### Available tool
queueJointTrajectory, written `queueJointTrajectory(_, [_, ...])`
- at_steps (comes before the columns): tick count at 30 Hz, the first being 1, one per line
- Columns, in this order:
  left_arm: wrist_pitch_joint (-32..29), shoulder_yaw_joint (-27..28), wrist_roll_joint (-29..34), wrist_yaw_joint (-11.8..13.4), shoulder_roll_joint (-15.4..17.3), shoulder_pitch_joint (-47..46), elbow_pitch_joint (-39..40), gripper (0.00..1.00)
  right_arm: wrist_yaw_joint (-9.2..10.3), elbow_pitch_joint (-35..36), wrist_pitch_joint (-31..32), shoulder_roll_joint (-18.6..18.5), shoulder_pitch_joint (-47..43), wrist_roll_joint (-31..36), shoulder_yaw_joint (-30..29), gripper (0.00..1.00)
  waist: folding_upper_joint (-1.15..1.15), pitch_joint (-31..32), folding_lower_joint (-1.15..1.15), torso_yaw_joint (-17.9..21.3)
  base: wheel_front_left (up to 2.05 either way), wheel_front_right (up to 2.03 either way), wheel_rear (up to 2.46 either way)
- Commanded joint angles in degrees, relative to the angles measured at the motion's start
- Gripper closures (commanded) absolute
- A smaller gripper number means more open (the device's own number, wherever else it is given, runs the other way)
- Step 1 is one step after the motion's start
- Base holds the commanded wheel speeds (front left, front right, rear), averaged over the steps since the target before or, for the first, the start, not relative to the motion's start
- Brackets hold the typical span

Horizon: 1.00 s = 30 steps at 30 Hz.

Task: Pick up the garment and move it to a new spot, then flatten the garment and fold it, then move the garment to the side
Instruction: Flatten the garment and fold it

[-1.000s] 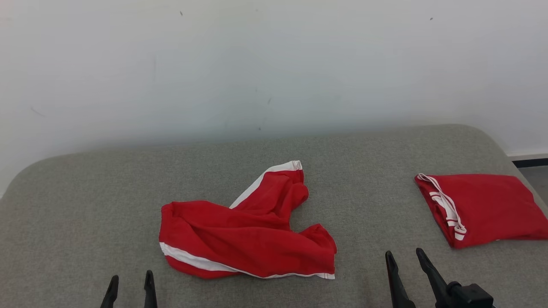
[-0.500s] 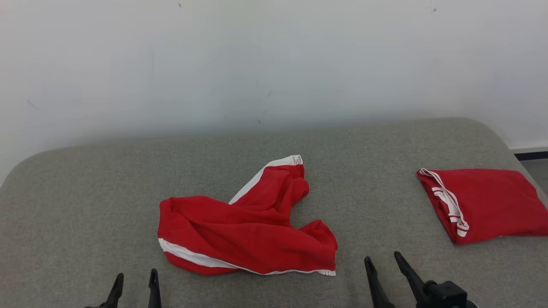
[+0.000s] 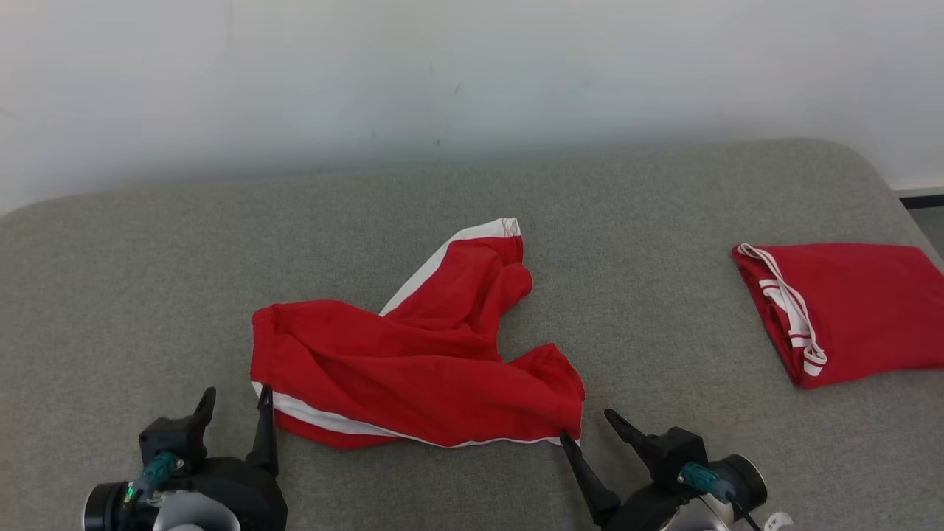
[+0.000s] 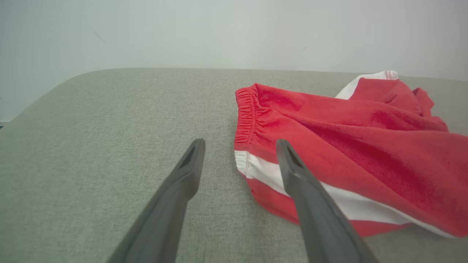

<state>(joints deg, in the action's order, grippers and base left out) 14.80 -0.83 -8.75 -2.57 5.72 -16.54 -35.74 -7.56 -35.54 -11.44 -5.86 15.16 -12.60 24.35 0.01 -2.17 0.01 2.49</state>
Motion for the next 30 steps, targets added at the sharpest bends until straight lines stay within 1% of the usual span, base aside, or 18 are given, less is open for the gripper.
queueJointTrajectory(1, [0.17,-0.34,0.60,-0.42,0.77,-2.53,-1.91,0.00,0.18,-1.96,-0.07,-0.13,2.18,-0.23,1.27,0.00,-0.01,-3.51,-0.01,0.39,0.00,0.00,0.00])
queueJointTrajectory(6, [0.31,-1.16,1.14,-0.87,2.14,-6.56,-6.91,0.00,0.18,-7.03,-0.83,0.19,6.33,-1.49,4.27,0.00,-0.01,-5.53,-0.01,0.25,0.00,0.00,0.00])
queueJointTrajectory(10, [0.37,-1.02,0.74,-1.28,2.81,-7.17,-9.03,0.00,0.18,-9.80,-1.80,0.57,8.36,-2.60,6.53,0.00,-0.01,-6.30,-0.01,0.16,0.00,0.00,0.00])
queueJointTrajectory(13, [0.38,-0.54,0.19,-1.40,3.08,-6.51,-8.18,0.00,0.18,-10.75,-2.32,0.60,8.85,-3.39,7.39,0.00,-0.01,-6.54,-0.01,-0.02,0.00,0.00,0.00])
queueJointTrajectory(18, [0.34,-0.68,0.61,-2.48,2.86,-3.87,-3.66,0.00,0.18,-11.71,-3.25,0.18,8.94,-4.85,9.23,0.00,-0.01,-6.60,-0.01,-0.72,0.00,0.00,0.00])
queueJointTrajectory(24, [0.34,-1.46,-0.25,-4.16,4.26,-0.68,0.08,0.00,0.18,-12.45,-3.51,-0.54,9.19,-6.28,10.93,0.00,-0.01,-6.81,-0.01,-0.81,0.00,0.00,0.00])
queueJointTrajectory(27, [0.34,-2.10,-0.40,-4.42,4.78,0.45,0.79,0.00,0.18,-12.48,-3.53,-0.92,9.54,-6.78,11.27,0.00,-0.01,-7.00,-0.01,-0.81,0.00,0.00,0.00])
queueJointTrajectory(30, [0.33,-2.62,-0.18,-4.59,5.08,-0.10,-0.12,0.00,0.18,-12.05,-3.60,-1.07,10.06,-6.99,11.55,0.00,-0.01,-7.55,-0.01,-0.68,0.00,0.00,0.00])
